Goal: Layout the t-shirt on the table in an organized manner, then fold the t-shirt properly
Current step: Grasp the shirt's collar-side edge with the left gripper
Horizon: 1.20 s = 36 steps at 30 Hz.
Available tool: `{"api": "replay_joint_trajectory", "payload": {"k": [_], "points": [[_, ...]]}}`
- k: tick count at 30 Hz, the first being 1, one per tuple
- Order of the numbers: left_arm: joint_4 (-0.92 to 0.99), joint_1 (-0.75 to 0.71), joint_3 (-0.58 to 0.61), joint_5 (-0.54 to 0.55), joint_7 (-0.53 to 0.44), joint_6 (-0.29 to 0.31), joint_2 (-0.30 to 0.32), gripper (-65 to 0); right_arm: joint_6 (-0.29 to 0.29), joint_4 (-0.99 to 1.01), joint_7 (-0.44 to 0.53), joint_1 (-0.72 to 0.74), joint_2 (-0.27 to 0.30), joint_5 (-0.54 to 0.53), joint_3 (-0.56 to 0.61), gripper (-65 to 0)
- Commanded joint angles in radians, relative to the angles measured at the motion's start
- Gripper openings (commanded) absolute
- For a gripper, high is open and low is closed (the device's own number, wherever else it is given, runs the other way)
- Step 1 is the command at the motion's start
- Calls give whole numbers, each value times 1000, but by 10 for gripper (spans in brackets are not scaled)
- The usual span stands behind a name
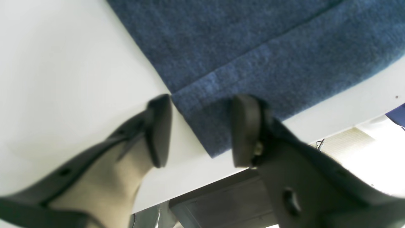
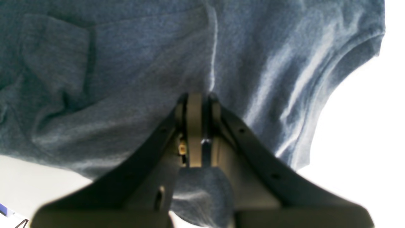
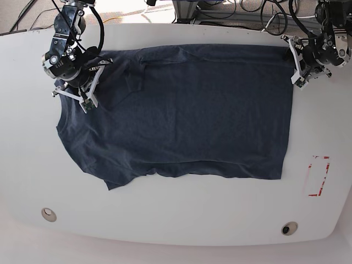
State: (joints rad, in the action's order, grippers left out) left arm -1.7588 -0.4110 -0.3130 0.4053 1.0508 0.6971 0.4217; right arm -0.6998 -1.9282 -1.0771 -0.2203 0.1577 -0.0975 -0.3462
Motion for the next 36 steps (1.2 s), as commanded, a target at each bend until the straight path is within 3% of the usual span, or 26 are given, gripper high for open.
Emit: {"api": "replay_joint_trajectory", "payload": {"k": [1, 28, 36], "points": [[-14, 4, -7, 7, -10, 1, 18, -418, 2, -18, 16, 8, 7, -1, -6, -623], [-14, 4, -15, 11, -10, 1, 36, -410, 2, -20, 16, 8, 7, -9, -47, -623], [-16, -10, -27, 16, -8, 1, 36, -244, 2, -20, 16, 8, 7, -9, -47, -623]]}}
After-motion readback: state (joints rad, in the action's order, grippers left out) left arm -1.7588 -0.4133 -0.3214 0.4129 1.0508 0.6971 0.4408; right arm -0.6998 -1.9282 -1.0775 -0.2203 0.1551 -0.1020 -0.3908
